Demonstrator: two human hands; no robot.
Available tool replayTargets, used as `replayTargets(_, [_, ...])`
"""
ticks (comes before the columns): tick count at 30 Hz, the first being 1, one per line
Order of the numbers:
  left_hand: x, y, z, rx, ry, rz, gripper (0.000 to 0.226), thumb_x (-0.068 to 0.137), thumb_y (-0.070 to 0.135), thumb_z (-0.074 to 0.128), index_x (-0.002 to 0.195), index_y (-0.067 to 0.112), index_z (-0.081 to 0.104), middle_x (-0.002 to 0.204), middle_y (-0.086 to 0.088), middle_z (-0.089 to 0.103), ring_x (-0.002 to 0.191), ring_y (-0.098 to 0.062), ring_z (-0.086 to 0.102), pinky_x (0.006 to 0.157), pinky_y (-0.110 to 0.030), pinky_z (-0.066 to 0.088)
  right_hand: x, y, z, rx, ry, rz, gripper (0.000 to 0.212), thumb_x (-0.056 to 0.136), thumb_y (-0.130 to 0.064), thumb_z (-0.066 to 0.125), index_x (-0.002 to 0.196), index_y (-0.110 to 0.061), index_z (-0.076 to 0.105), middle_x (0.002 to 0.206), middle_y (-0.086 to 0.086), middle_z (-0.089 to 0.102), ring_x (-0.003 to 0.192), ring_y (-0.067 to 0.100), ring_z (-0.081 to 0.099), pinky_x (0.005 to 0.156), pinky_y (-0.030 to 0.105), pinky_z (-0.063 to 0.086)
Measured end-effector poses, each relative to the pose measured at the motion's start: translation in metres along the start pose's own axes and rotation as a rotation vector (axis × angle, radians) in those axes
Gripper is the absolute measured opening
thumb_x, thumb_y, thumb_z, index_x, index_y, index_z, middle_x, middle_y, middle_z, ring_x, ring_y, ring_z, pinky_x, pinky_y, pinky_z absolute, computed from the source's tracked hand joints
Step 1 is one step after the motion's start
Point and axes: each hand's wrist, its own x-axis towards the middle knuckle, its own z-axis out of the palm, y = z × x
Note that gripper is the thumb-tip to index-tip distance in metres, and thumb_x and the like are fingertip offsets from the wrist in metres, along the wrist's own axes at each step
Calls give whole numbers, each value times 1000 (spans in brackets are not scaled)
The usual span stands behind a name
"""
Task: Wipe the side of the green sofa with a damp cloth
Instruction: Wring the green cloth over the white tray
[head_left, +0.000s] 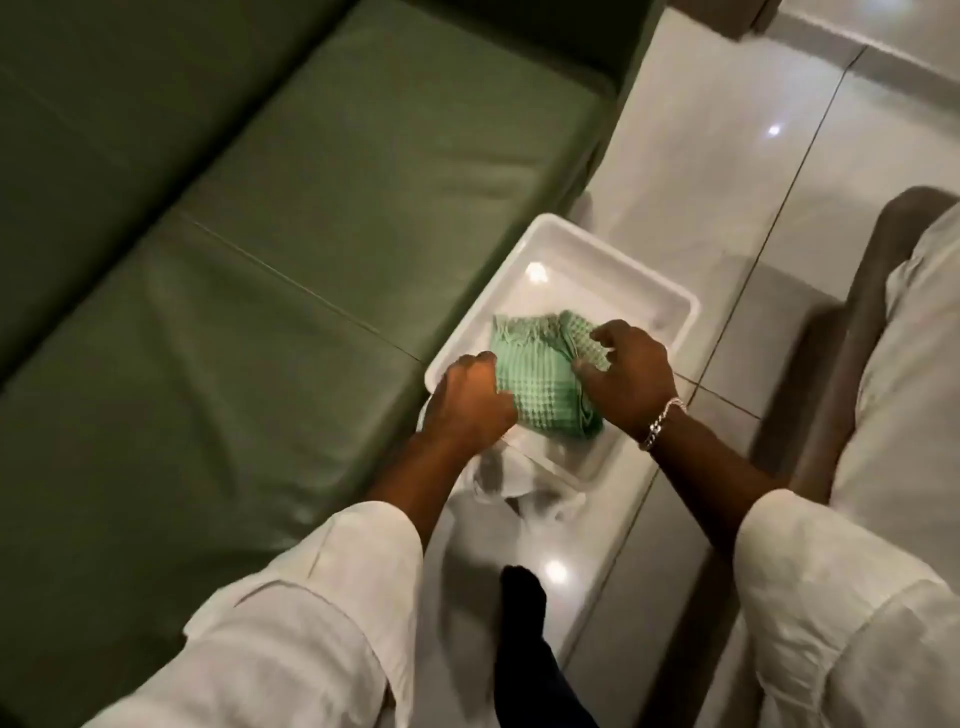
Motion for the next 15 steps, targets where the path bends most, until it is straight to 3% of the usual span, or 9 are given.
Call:
replayTargets(4, [43,2,36,104,-65,-129,52,75,23,60,124,12,48,125,-18,55,115,-41,55,87,-44,49,24,21,36,-72,62,99,47,81,-24,71,122,-11,55,125,18,60,116,36,57,94,39,48])
replayTargets(6, [52,5,56,139,6,-109,55,75,16,62,126,10,44,125,-21,49,111,-45,54,81,-44,47,32,30,54,-74,78,117,49,80,-27,72,122,-9,53,123,19,60,114,37,57,93,40,48])
replayTargets(9, [56,4,70,18,161,-78,42,73,2,60,114,7,52,117,-21,51,97,-44,59,71,-39,44,37,35,69,-107,121,107,40,80,-23,71,116,-9,60,116,17,64,107,36,61,88,39,50])
replayTargets(12, [58,-1,71,-146,232,-55,43,72,-2,59,114,8,59,113,-18,61,100,-36,60,74,-31,43,33,34,68,-15,216,111,29,79,-16,69,107,-15,71,107,12,74,100,32,67,88,37,53])
replayTargets(15, [41,-6,58,-278,303,9,57,71,-4,57,126,10,59,115,-13,68,105,-29,64,86,-29,53,12,21,53,179,395,153,24,77,-21,71,101,-19,75,99,4,78,91,22,71,87,29,52])
